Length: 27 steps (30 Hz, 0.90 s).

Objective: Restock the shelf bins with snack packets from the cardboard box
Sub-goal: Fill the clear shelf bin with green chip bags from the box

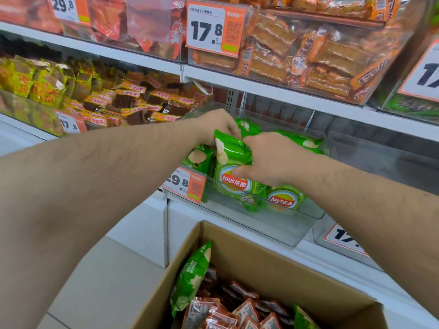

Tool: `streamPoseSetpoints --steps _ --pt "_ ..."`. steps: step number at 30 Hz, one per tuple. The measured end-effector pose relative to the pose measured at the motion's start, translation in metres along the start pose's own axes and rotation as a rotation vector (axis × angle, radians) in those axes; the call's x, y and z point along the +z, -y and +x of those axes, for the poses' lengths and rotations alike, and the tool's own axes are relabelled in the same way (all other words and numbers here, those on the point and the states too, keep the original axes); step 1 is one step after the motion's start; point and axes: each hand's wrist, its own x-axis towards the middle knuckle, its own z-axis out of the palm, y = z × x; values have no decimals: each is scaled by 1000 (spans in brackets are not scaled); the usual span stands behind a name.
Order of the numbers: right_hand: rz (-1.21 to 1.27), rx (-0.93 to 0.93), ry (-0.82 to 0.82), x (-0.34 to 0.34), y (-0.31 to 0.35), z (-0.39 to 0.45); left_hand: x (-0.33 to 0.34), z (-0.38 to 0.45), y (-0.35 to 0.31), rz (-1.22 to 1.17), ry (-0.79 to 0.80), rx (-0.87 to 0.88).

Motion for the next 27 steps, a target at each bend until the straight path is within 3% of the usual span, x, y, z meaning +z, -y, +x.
streamPoseSetpoints --steps 2,6,8,10,13,21,27 --pt "-31 19 4 -1 1 0 -4 -15 0 -86 -213 -27" --pt "22 54 31 -2 -2 -2 -4 -67 22 -37 -611 -53" --pt "86 44 35 0 -2 -1 10 -103 27 63 -762 88" --pt "135 44 10 6 -3 2 36 -128 30 200 -704 255" --pt "170 48 -41 15 0 5 66 -131 45 368 -578 263" --pt "57 29 -48 30 11 16 72 -120 41 228 -596 188" --pt "-130 -20 201 14 16 20 67 -119 42 199 -547 140"
